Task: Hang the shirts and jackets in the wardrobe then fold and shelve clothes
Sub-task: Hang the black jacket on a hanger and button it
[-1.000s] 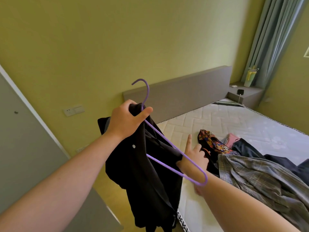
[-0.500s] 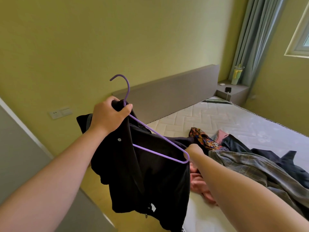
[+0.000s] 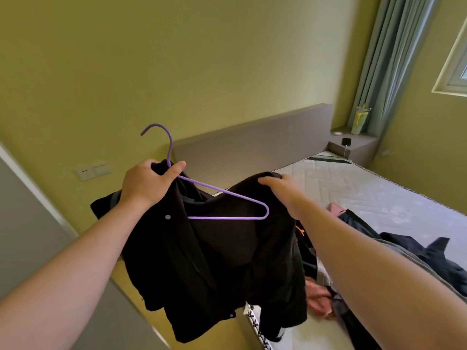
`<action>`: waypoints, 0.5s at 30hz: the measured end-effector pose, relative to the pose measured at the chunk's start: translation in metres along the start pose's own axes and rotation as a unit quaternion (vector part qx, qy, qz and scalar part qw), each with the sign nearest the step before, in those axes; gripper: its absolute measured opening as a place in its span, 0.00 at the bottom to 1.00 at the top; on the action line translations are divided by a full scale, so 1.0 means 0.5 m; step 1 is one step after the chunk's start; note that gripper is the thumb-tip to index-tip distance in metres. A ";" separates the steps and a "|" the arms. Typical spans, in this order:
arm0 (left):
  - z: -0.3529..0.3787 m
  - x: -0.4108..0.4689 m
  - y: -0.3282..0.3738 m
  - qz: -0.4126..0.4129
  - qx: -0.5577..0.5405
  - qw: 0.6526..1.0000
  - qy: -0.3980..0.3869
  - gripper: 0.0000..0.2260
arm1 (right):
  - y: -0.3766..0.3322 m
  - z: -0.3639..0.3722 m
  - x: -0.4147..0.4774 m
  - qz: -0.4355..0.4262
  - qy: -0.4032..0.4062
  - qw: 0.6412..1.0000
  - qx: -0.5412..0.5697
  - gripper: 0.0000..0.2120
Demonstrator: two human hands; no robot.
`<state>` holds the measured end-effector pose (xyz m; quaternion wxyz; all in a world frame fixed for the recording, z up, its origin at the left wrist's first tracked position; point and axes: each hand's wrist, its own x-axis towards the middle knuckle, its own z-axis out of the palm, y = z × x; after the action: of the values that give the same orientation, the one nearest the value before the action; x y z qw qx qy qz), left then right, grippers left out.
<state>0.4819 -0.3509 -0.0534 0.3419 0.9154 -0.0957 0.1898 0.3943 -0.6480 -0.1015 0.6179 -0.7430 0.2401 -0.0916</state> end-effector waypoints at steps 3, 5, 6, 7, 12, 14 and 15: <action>0.008 -0.012 -0.001 -0.013 0.035 0.998 -0.040 0.36 | -0.066 0.000 0.009 -0.050 0.018 0.994 -0.098 0.09; 0.010 -0.019 -0.002 -0.023 0.049 0.997 -0.052 0.38 | -0.096 -0.005 0.008 -0.100 0.050 0.978 -0.178 0.08; 0.011 -0.021 -0.002 -0.027 0.052 0.997 -0.048 0.39 | -0.108 -0.007 0.005 -0.120 0.059 0.969 -0.207 0.08; 0.012 -0.023 -0.001 -0.029 0.055 0.997 -0.038 0.38 | -0.119 -0.008 0.001 -0.133 0.063 0.961 -0.234 0.08; 0.021 -0.028 0.023 -0.063 0.071 0.995 0.034 0.32 | -0.147 0.019 -0.041 -0.163 0.044 0.947 -0.272 0.09; 0.023 -0.025 0.036 -0.072 0.084 0.992 0.054 0.29 | -0.149 0.038 -0.061 -0.185 0.060 0.942 -0.275 0.10; 0.024 -0.024 0.044 -0.068 0.087 0.992 0.059 0.28 | -0.149 0.050 -0.069 -0.196 0.070 0.938 -0.276 0.11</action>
<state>0.4675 -0.3747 -0.0539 0.2783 0.9332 0.0044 0.2275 0.3934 -0.6010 -0.0297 0.3400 -0.9085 0.1478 -0.1929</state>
